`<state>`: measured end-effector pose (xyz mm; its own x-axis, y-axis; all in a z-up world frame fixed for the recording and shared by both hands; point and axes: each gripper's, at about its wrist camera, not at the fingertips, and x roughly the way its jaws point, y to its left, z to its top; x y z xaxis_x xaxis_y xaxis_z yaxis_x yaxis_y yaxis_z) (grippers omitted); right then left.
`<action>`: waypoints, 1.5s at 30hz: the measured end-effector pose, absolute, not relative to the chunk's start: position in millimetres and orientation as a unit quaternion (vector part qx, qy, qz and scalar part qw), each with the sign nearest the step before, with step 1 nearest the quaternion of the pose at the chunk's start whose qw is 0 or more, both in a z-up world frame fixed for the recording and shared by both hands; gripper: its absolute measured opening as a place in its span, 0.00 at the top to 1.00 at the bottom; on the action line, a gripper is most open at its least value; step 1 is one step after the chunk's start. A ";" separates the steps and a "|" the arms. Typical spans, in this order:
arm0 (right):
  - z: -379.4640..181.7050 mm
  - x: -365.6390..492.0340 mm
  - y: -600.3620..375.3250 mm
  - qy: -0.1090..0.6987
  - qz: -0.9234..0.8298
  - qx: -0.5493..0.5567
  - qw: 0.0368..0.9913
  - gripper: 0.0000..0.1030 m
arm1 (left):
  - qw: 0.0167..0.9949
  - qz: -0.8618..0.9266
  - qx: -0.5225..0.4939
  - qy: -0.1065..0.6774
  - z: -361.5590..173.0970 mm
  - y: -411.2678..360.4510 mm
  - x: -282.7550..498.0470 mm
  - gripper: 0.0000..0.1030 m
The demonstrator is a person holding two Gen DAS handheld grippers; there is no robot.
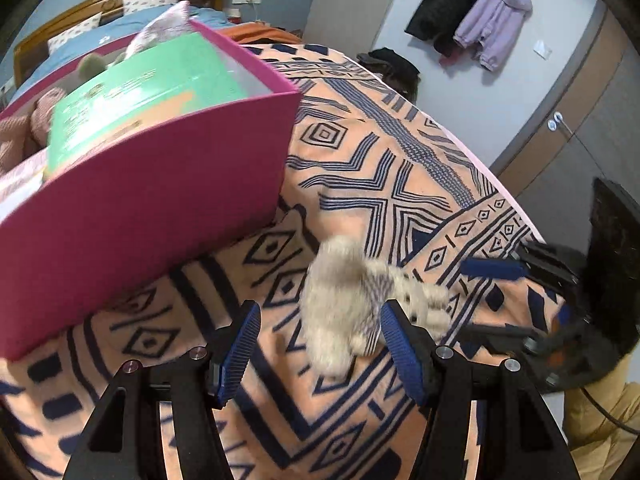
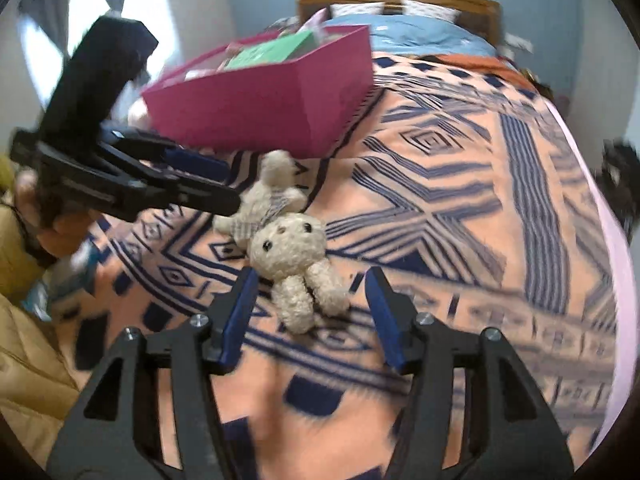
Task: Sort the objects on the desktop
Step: 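Close both grippers around the cream teddy bear's body, then lift the teddy bear with both grippers and carry it toward the pink box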
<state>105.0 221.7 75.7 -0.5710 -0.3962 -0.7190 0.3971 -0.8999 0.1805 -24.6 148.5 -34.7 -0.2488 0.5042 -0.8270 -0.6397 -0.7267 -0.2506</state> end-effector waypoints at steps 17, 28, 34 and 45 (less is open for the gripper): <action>51.2 89.3 231.3 -0.169 -0.862 0.440 0.186 0.44 | 0.382 0.760 -0.520 0.074 -47.2 158.1 -26.1 0.53; 55.7 66.9 213.4 -0.130 -0.872 0.432 0.188 0.44 | 0.363 0.770 -0.522 0.052 -47.4 140.7 -25.7 0.53; 56.3 55.6 207.3 -0.128 -0.869 0.438 0.194 0.44 | 0.350 0.779 -0.518 0.052 -45.8 135.7 -30.6 0.57; 63.1 46.6 207.8 -0.128 -0.873 0.434 0.180 0.44 | 0.346 0.776 -0.525 0.045 -49.3 137.7 -33.4 0.61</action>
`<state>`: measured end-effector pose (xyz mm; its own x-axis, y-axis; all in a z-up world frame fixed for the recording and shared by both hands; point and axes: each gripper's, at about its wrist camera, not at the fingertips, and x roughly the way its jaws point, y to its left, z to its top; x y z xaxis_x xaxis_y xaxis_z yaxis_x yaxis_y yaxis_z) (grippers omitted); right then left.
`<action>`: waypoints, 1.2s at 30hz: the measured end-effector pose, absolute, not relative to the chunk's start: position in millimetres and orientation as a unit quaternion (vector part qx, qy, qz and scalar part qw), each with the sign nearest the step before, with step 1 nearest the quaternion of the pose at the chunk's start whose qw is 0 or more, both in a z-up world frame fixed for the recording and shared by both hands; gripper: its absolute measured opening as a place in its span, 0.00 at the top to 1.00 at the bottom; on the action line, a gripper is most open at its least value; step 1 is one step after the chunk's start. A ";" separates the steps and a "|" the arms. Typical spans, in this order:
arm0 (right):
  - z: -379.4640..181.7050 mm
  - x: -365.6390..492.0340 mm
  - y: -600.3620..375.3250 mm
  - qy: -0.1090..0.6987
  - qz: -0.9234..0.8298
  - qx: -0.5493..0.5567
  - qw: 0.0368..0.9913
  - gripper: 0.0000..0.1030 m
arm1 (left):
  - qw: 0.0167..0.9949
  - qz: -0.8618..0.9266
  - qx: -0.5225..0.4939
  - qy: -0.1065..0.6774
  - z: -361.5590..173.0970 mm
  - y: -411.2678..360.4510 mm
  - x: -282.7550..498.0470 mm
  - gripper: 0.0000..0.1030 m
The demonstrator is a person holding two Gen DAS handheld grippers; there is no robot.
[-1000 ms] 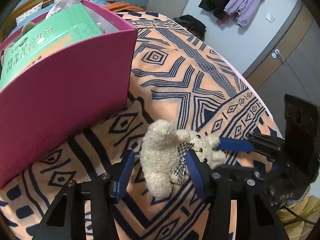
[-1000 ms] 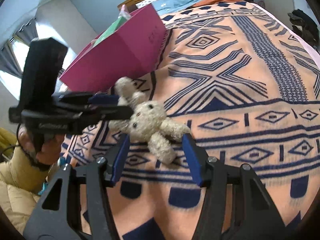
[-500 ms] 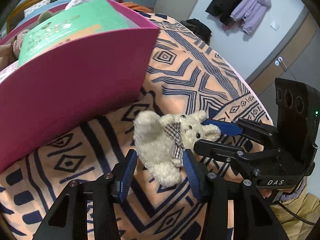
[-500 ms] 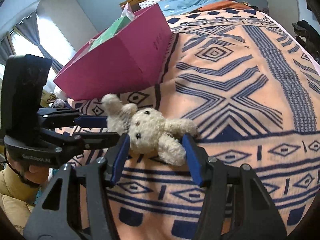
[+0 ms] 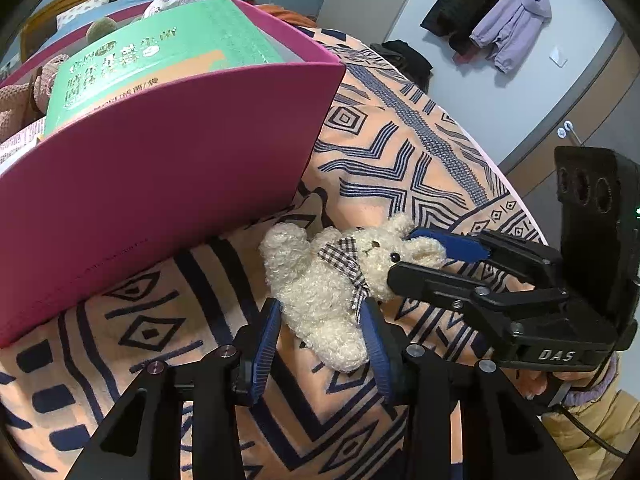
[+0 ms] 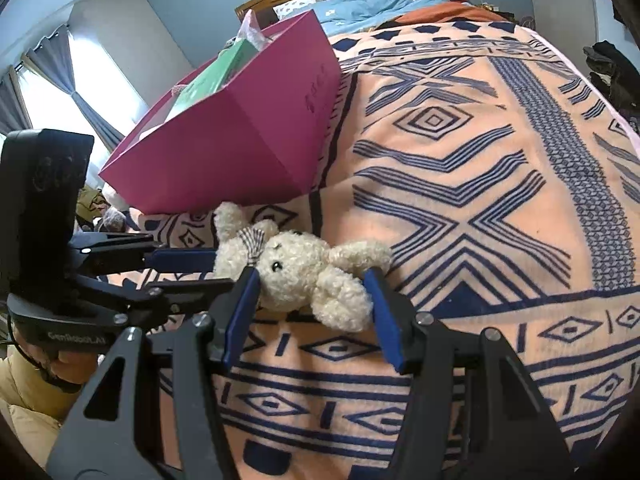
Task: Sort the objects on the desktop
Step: 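Lift the teddy bear with both grippers and carry it toward the pink box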
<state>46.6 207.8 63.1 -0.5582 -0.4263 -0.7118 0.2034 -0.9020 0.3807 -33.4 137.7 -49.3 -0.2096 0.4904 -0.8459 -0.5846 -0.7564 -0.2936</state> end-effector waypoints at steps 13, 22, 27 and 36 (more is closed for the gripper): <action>49.4 38.9 193.8 -0.122 -0.861 0.444 0.215 0.59 | 0.340 0.780 -0.523 0.047 -50.6 137.0 -33.2 0.64; 55.9 41.8 204.6 -0.135 -0.863 0.443 0.201 0.49 | 0.339 0.779 -0.526 0.046 -55.1 137.2 -34.9 0.64; 55.4 37.7 196.8 -0.120 -0.866 0.439 0.207 0.59 | 0.336 0.780 -0.525 0.049 -53.9 137.1 -34.6 0.64; 71.5 46.8 191.5 -0.099 -0.882 0.406 0.216 0.62 | 0.339 0.785 -0.517 0.040 -46.2 134.5 -32.6 0.64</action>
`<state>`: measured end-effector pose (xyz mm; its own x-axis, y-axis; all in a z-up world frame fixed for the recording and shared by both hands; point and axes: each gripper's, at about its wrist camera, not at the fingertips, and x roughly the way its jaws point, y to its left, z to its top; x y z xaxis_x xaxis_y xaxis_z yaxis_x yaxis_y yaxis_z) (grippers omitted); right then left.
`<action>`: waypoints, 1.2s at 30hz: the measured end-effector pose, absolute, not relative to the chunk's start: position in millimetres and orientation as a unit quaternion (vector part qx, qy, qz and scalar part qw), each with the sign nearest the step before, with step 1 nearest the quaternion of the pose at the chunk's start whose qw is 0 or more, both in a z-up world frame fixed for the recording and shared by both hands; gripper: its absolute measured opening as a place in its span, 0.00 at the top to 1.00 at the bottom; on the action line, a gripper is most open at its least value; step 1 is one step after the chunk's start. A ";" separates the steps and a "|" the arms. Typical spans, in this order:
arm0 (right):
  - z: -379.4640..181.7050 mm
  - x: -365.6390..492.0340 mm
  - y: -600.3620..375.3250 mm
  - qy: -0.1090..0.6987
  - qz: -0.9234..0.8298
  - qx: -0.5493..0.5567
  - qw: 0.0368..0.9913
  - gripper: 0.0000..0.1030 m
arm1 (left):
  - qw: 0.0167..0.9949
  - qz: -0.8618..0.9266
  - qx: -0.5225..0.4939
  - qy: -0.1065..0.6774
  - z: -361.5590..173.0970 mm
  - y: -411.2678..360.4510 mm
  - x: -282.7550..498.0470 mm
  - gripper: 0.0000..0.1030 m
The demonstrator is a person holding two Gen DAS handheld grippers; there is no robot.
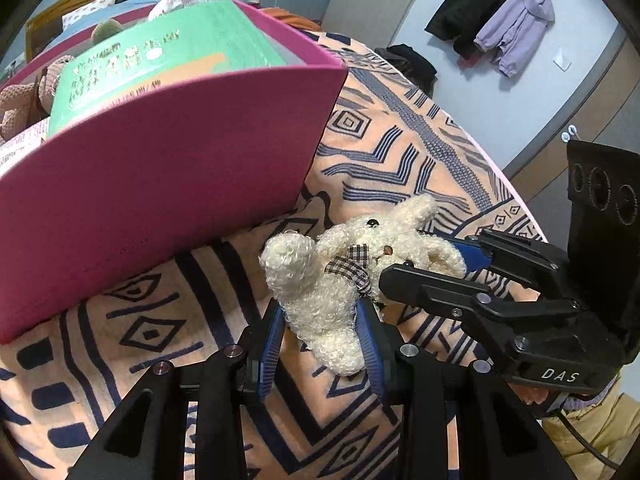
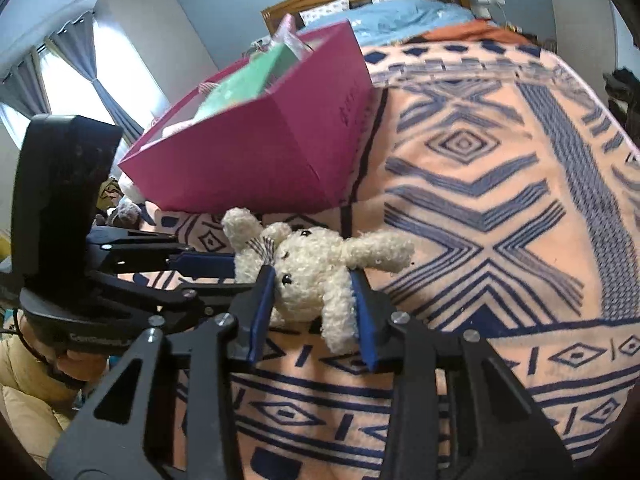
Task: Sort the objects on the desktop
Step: 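Lift the teddy bear with both grippers and carry it toward the pink box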
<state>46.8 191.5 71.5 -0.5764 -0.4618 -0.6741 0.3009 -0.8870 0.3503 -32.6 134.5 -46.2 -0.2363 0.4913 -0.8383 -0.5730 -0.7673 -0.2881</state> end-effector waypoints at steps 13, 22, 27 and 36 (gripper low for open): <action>101.6 56.6 182.4 -0.081 -0.897 0.364 0.238 0.62 | 0.330 0.813 -0.479 0.038 -14.5 122.7 -22.1 0.64; 116.4 62.2 176.4 -0.070 -0.902 0.344 0.250 0.62 | 0.324 0.826 -0.460 0.033 -0.8 116.4 -18.9 0.64; 123.4 64.8 171.4 -0.064 -0.904 0.336 0.257 0.63 | 0.320 0.832 -0.451 0.030 6.1 112.9 -19.1 0.65; 131.8 64.3 166.2 -0.060 -0.905 0.325 0.267 0.63 | 0.313 0.843 -0.437 0.030 14.3 107.1 -17.1 0.65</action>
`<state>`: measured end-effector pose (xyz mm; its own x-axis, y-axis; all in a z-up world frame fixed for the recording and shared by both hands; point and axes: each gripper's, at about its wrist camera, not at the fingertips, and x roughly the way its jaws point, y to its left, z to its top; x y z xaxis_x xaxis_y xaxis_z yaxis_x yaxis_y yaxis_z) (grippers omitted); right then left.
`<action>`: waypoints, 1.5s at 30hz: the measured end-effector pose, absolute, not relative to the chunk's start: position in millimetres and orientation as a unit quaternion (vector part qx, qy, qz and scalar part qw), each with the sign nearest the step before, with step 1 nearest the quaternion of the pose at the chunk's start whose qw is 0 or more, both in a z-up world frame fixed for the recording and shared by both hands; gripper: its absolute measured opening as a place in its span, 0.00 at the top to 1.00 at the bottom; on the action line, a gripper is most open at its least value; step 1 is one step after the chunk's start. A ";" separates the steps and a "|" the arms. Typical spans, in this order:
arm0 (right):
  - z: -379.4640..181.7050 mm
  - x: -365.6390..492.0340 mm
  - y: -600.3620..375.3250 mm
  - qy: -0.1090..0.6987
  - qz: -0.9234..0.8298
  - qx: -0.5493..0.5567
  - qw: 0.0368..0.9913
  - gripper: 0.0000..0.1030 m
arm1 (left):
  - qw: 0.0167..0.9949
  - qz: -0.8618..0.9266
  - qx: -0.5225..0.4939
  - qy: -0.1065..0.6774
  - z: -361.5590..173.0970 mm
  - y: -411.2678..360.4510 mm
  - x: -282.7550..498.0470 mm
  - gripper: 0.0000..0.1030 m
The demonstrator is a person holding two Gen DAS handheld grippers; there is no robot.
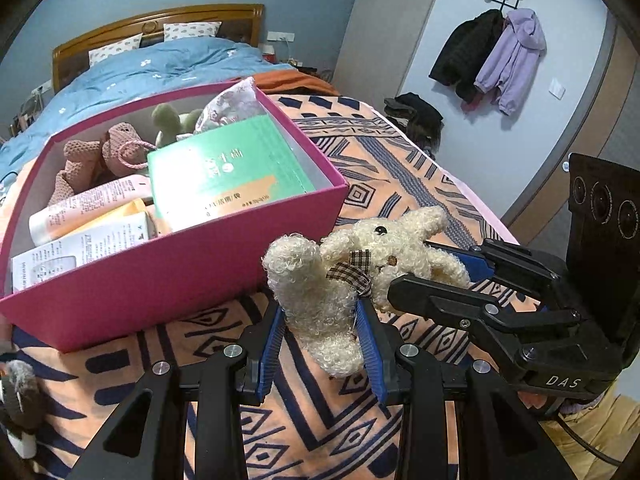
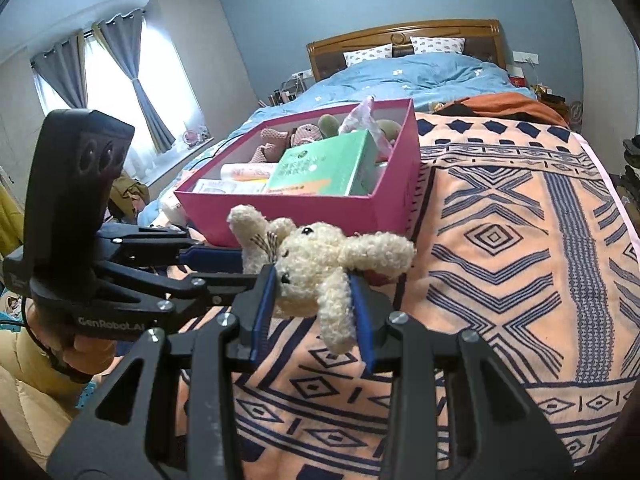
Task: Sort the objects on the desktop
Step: 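Lift the teddy bear with both grippers and carry it toward the pink box, then carry the held cream teddy bear over the pink box with both grippers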
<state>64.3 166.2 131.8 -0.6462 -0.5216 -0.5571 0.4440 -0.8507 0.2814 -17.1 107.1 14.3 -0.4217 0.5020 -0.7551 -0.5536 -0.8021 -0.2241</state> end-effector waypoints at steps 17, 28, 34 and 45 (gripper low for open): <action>155.2 56.0 150.6 -0.050 -0.907 0.300 0.291 0.63 | 0.297 0.862 -0.411 0.016 37.8 86.7 -20.2 0.65; 166.4 47.0 143.9 -0.049 -0.908 0.287 0.301 0.63 | 0.290 0.870 -0.399 0.011 50.7 79.4 -27.2 0.65; 171.5 44.2 144.1 -0.049 -0.909 0.280 0.304 0.63 | 0.289 0.873 -0.393 0.012 56.0 79.1 -31.8 0.65; 177.2 34.3 141.8 -0.045 -0.910 0.274 0.309 0.63 | 0.282 0.878 -0.386 0.010 61.0 77.4 -41.7 0.65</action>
<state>34.3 141.8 177.2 -0.6589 -0.5863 -0.4713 0.5371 -0.8053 0.2511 -41.7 77.4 61.0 -0.5426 0.4877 -0.6839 -0.5034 -0.8406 -0.2001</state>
